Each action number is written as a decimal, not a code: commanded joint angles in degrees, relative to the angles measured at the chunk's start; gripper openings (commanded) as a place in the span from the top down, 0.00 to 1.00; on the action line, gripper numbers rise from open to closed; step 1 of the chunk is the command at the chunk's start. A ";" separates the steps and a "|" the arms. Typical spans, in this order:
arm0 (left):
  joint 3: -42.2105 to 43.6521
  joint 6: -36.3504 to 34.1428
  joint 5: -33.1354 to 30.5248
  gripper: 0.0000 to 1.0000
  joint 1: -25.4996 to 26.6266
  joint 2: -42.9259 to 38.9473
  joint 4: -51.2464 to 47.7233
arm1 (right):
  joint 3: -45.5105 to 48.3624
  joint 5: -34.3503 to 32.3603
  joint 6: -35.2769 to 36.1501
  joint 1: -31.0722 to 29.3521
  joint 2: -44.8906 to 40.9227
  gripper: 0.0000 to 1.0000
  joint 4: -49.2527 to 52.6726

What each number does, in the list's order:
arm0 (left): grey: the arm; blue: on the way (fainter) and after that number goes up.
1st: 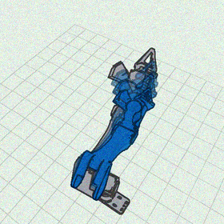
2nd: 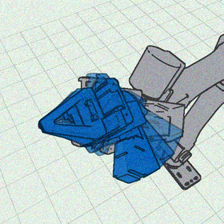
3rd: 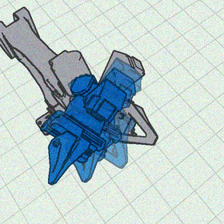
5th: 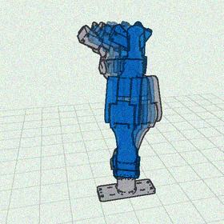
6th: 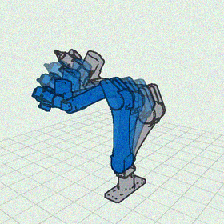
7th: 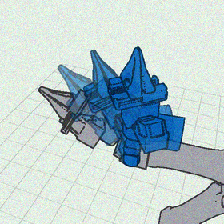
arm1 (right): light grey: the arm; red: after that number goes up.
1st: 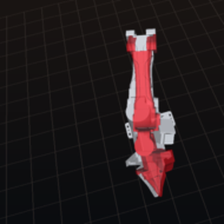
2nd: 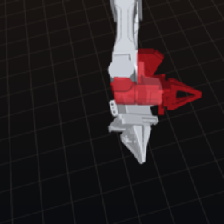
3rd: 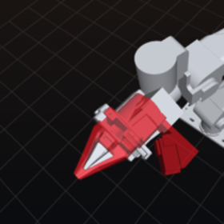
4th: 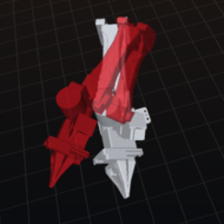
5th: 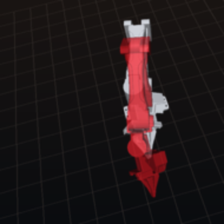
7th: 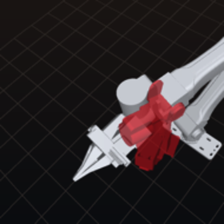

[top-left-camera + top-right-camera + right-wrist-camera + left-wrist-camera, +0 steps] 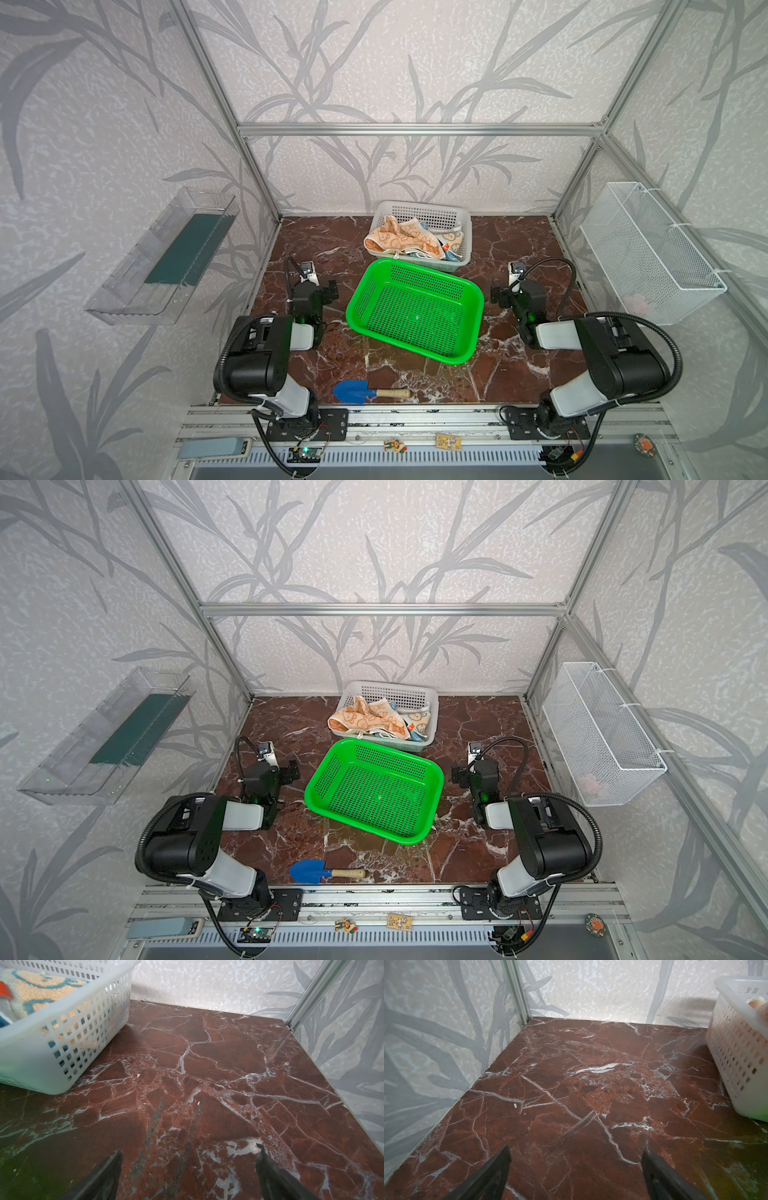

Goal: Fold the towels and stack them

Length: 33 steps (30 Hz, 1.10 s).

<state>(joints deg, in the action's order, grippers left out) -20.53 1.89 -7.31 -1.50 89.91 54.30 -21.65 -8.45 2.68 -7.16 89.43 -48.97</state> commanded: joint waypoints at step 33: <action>-22.93 16.56 -20.87 0.01 3.56 -26.21 -63.50 | -21.89 -11.83 -26.68 0.39 -17.74 0.01 61.16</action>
<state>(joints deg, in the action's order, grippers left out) -37.87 11.25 -26.13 0.56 66.17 8.67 -40.51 -23.27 -20.01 -6.90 74.28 0.43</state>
